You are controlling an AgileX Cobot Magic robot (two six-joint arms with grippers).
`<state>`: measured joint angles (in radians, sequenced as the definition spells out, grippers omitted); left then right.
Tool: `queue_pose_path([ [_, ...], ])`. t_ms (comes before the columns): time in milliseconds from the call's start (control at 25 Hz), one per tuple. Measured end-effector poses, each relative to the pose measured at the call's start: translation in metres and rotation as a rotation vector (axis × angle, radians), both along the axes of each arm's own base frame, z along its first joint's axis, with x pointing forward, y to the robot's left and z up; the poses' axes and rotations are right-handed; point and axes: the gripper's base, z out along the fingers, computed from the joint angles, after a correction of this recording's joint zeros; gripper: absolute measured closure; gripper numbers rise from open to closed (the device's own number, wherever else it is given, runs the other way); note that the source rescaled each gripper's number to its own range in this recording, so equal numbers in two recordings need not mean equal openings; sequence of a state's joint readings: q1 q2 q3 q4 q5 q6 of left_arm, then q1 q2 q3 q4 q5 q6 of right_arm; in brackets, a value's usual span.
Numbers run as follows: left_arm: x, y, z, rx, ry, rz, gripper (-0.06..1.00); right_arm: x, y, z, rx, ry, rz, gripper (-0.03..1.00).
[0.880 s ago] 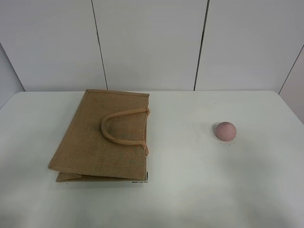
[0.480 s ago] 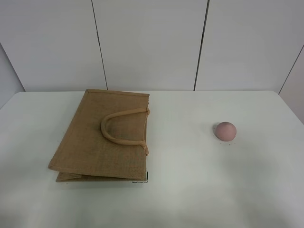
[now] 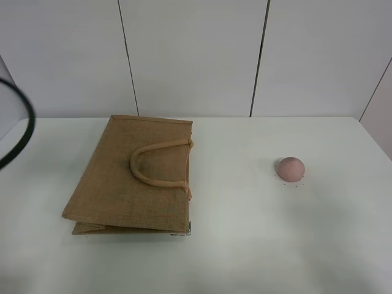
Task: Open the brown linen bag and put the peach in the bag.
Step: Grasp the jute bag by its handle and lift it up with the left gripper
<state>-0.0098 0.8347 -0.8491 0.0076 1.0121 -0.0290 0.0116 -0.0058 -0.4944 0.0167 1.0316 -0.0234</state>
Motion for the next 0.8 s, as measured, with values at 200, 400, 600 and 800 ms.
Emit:
queue_pose_path([
  [200, 0.093, -0.001, -0.003, 0.000, 0.101, 0.003, -0.02, 0.000, 0.000, 0.000, 0.000, 0.000, 0.000, -0.03],
  [400, 0.183, -0.002, -0.022, 0.001, 0.179, 0.004, -0.02, 0.000, 0.000, 0.000, 0.000, 0.000, 0.000, -0.03],
  [600, 0.243, -0.014, -0.043, -0.058, 0.240, 0.005, -0.02, 0.000, 0.000, 0.000, 0.000, 0.000, 0.000, -0.03],
  [800, 0.269, -0.062, -0.060, -0.088, 0.264, -0.043, -0.01, 0.000, 0.000, 0.000, 0.000, 0.000, 0.000, -0.03],
])
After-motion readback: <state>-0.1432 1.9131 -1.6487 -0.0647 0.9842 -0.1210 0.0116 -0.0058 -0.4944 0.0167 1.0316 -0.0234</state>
